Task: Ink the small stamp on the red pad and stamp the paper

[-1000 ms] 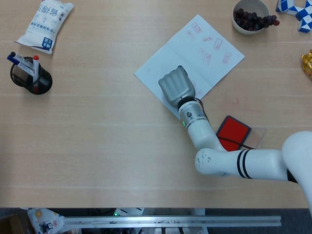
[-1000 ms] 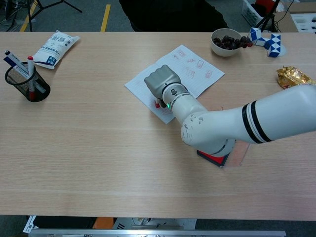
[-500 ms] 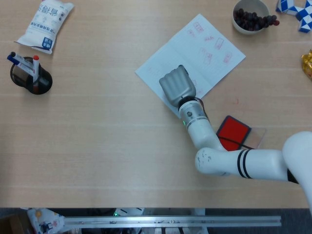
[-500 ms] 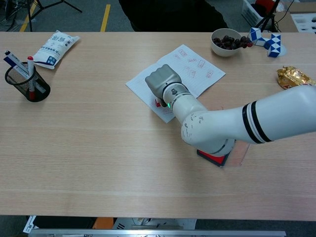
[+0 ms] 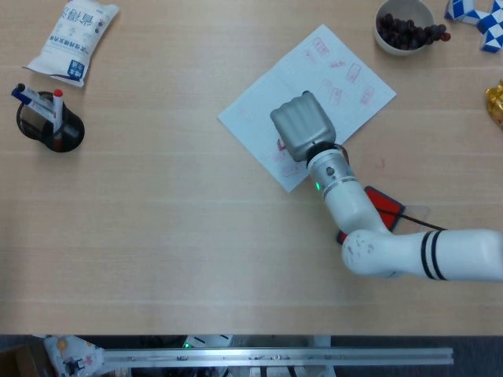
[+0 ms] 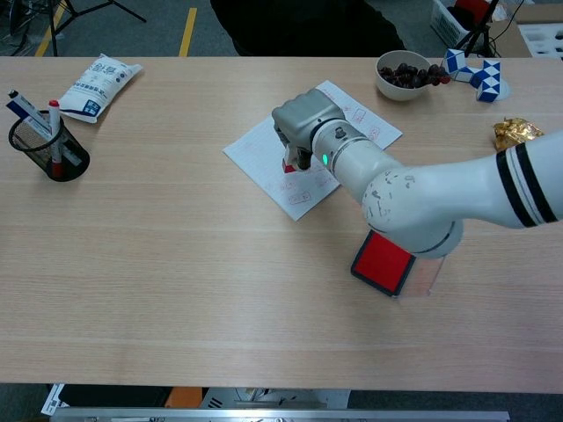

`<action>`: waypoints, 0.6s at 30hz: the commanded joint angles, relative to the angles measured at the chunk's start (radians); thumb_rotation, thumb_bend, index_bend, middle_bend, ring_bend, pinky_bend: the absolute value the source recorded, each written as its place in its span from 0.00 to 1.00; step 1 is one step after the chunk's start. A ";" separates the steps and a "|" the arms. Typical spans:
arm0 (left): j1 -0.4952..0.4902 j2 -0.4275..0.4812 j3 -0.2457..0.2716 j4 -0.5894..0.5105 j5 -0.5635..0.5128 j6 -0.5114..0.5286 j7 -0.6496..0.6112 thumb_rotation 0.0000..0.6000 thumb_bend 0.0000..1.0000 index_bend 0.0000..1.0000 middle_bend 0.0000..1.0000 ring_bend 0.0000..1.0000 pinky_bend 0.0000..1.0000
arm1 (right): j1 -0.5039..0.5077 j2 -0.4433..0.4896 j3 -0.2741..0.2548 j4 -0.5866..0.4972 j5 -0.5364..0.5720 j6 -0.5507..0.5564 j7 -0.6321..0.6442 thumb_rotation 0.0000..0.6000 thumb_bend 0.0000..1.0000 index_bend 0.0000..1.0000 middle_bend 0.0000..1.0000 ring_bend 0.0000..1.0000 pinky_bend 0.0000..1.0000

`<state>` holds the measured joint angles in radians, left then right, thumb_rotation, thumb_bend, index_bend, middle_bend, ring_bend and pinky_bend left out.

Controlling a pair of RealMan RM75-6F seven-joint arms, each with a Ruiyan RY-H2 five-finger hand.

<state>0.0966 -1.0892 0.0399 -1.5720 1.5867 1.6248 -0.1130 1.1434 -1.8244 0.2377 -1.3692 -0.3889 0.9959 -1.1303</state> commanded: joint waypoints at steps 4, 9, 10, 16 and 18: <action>0.000 0.003 0.004 -0.011 0.012 0.004 0.009 1.00 0.12 0.00 0.11 0.13 0.09 | -0.087 0.203 -0.061 -0.193 -0.076 0.028 0.078 1.00 0.35 0.77 0.58 0.45 0.39; -0.001 0.004 0.007 -0.015 0.019 0.004 0.015 1.00 0.12 0.00 0.11 0.13 0.09 | -0.141 0.297 -0.135 -0.243 -0.143 0.018 0.132 1.00 0.35 0.77 0.58 0.45 0.39; -0.002 0.003 0.008 -0.015 0.020 0.003 0.017 1.00 0.12 0.00 0.11 0.13 0.09 | -0.152 0.309 -0.152 -0.244 -0.155 0.012 0.146 1.00 0.35 0.77 0.58 0.45 0.39; -0.006 0.002 0.010 -0.024 0.028 -0.001 0.030 1.00 0.12 0.00 0.11 0.13 0.09 | -0.198 0.328 -0.216 -0.205 -0.207 -0.018 0.210 1.00 0.35 0.77 0.56 0.45 0.39; -0.007 0.002 0.011 -0.028 0.029 -0.002 0.034 1.00 0.12 0.00 0.11 0.13 0.09 | -0.212 0.321 -0.235 -0.186 -0.229 -0.030 0.231 1.00 0.35 0.77 0.55 0.45 0.39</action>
<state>0.0901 -1.0871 0.0505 -1.5998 1.6159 1.6233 -0.0789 0.9409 -1.5005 0.0132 -1.5645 -0.6063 0.9742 -0.9090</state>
